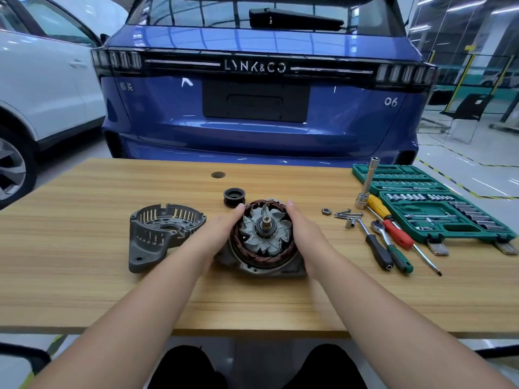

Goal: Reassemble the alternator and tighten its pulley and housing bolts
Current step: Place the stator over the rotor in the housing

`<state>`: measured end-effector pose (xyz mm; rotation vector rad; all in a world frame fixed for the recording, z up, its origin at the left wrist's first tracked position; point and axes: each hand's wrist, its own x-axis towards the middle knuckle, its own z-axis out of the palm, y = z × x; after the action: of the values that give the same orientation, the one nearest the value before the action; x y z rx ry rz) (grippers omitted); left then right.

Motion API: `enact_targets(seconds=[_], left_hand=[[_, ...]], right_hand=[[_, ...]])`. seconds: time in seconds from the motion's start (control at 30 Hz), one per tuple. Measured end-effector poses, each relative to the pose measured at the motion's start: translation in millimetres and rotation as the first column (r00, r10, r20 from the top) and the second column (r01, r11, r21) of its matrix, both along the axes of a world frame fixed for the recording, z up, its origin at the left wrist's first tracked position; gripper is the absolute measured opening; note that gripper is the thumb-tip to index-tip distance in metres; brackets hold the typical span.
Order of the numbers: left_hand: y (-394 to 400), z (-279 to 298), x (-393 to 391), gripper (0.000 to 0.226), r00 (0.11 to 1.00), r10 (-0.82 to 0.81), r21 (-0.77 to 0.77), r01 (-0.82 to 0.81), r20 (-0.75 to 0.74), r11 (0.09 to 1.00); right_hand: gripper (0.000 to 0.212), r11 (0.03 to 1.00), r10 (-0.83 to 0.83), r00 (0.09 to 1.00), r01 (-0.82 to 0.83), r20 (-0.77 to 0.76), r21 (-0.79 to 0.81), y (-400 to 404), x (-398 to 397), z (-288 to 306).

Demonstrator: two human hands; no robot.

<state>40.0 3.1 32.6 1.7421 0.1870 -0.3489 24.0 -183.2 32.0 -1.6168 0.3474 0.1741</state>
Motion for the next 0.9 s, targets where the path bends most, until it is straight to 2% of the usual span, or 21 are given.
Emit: enact_targets(seconds=[0.07,0.13,0.23,0.3,0.43,0.53,0.63,0.73,0.8,0.9], left_hand=[[-1,4,5,0.069,0.998,-0.024,-0.005,0.024,-0.060,1.000],[-7,5,6,0.079,0.998,-0.002,-0.010,0.002,-0.058,1.000],[-14,2,5,0.085,0.998,0.053,-0.016,-0.053,-0.018,0.998],[-16,1,3,0.086,0.998,0.059,-0.025,-0.059,-0.002,0.998],[-16,-2,3,0.091,0.998,0.061,0.012,-0.061,0.020,0.998],[-8,-2,1,0.091,1.000,-0.014,0.000,0.014,0.017,1.000],[4,-2,1,0.104,0.991,-0.129,0.011,0.129,0.024,0.992],[6,-7,5,0.090,0.991,-0.129,0.030,0.128,0.036,0.991],[5,-8,7,0.078,0.993,-0.110,0.016,0.110,0.035,0.994],[4,-10,8,0.077,0.996,-0.078,-0.005,0.079,0.035,0.997]], right_hand=[[0.085,1.000,0.026,0.996,-0.026,-0.091,-0.004,-3,7,2],[0.097,0.999,0.004,0.996,-0.007,-0.085,-0.036,-1,9,1],[0.094,0.995,-0.092,0.996,0.092,-0.003,-0.028,4,9,-5],[0.080,0.989,-0.146,0.989,0.147,0.034,-0.027,7,8,-7],[0.072,0.981,-0.178,0.979,0.184,0.097,-0.057,7,11,-12],[0.063,0.999,-0.040,0.990,0.044,0.132,-0.030,-2,12,-14],[0.068,0.986,0.164,0.981,-0.165,0.103,-0.003,-16,10,-15],[0.056,0.952,0.296,0.950,-0.302,0.100,0.048,-30,7,-18],[0.057,0.948,0.309,0.946,-0.315,0.096,0.046,-31,7,-17],[0.063,0.970,0.237,0.965,-0.241,0.110,0.023,-24,8,-15]])
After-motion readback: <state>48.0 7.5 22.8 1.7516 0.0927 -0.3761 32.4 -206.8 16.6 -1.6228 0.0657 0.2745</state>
